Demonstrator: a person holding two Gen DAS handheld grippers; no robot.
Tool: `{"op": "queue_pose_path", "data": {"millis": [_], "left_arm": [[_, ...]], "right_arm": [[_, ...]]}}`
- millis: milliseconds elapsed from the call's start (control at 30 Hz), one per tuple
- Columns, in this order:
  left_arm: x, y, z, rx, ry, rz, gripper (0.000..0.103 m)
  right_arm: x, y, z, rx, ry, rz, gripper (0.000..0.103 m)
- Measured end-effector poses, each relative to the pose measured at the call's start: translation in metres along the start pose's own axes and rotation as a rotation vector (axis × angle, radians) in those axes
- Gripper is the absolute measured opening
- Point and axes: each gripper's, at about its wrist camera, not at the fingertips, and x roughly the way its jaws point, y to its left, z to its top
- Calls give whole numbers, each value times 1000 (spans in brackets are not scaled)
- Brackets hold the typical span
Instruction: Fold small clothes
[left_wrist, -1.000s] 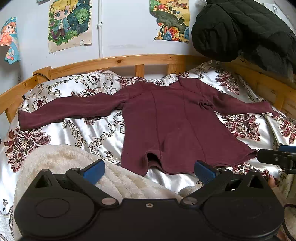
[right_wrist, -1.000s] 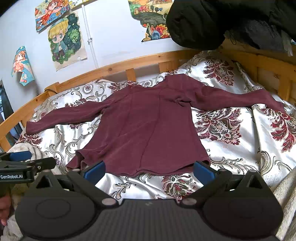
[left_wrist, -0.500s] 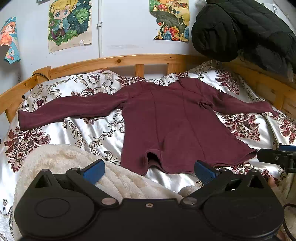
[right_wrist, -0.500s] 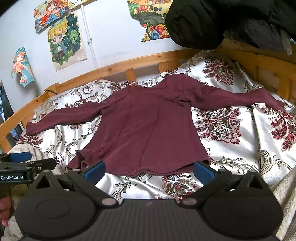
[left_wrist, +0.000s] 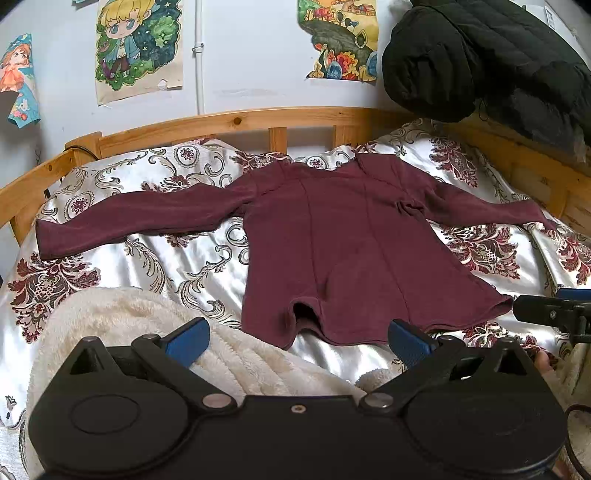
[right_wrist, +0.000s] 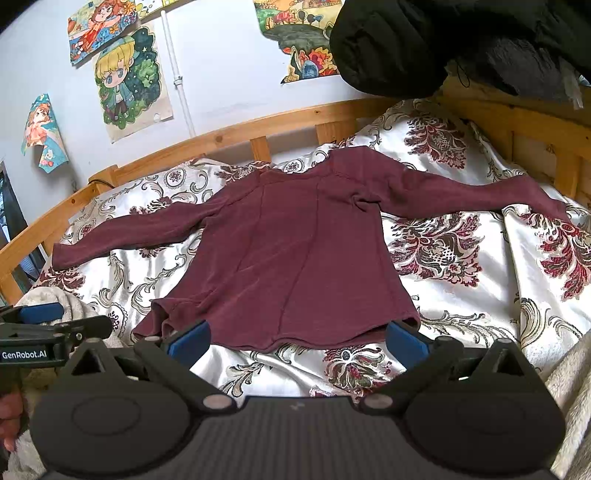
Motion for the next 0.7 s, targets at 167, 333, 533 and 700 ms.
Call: {"op": "queue_pose_path", "data": {"millis": [167, 333, 533, 700], "left_arm": [[0, 0, 0, 1, 2, 0, 102], [1, 1, 1, 3, 4, -3, 102], [4, -4, -1, 17, 24, -6, 102], [6, -7, 0, 36, 38, 2, 102]], "right_arm": [[-1, -1, -3, -2, 3, -2, 103], [0, 1, -3, -1, 3, -2, 103], [4, -3, -2, 19, 25, -12, 103], [5, -9, 0, 57, 26, -21, 103]]}}
